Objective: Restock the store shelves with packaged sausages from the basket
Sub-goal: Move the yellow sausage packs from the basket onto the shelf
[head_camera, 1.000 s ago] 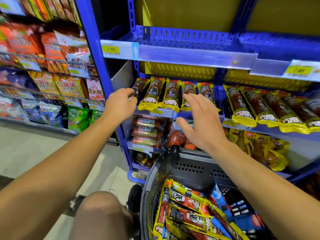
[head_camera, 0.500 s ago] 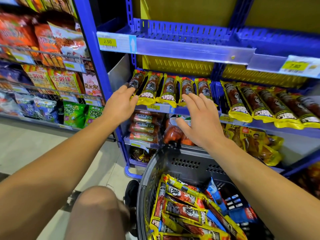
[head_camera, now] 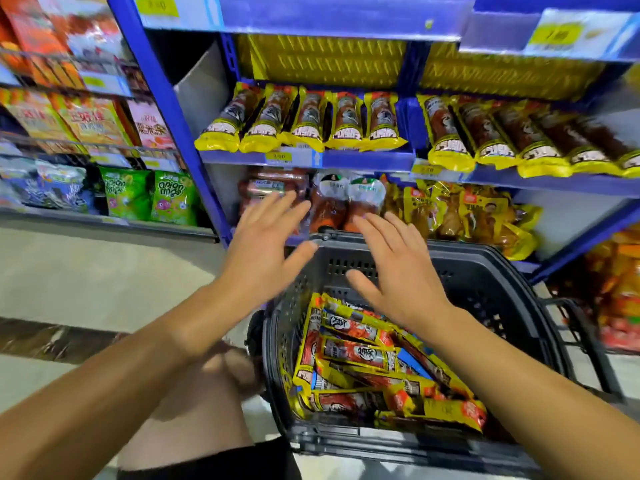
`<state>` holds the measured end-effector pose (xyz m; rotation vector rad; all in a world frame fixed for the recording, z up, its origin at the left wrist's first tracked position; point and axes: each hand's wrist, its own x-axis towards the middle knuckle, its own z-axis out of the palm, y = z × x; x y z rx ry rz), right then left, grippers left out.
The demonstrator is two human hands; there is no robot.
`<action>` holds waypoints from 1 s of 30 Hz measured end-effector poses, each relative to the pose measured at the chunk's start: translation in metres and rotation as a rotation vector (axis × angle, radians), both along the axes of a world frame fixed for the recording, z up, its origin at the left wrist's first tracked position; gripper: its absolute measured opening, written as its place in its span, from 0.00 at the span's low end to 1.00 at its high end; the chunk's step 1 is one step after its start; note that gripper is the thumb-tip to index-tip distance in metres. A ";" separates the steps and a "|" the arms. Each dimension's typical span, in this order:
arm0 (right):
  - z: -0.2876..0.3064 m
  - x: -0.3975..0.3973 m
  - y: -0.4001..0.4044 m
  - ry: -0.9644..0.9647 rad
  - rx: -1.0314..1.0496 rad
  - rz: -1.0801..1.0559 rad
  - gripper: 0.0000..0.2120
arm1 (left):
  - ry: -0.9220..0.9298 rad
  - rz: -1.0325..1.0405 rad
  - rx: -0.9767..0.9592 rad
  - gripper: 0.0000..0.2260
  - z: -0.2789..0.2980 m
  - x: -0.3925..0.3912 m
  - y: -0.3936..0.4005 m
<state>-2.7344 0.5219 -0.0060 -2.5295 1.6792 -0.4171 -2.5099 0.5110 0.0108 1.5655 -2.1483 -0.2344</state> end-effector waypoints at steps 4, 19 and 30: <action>-0.048 -0.034 0.032 0.062 0.164 -0.011 0.36 | -0.070 -0.119 0.216 0.28 -0.055 -0.029 0.030; -0.183 -0.094 0.055 0.086 1.020 -0.070 0.31 | -0.221 -0.322 0.575 0.30 -0.164 -0.076 0.060; -0.171 -0.106 0.048 -0.522 0.963 -0.296 0.12 | 0.068 -0.203 0.703 0.27 -0.172 -0.088 0.047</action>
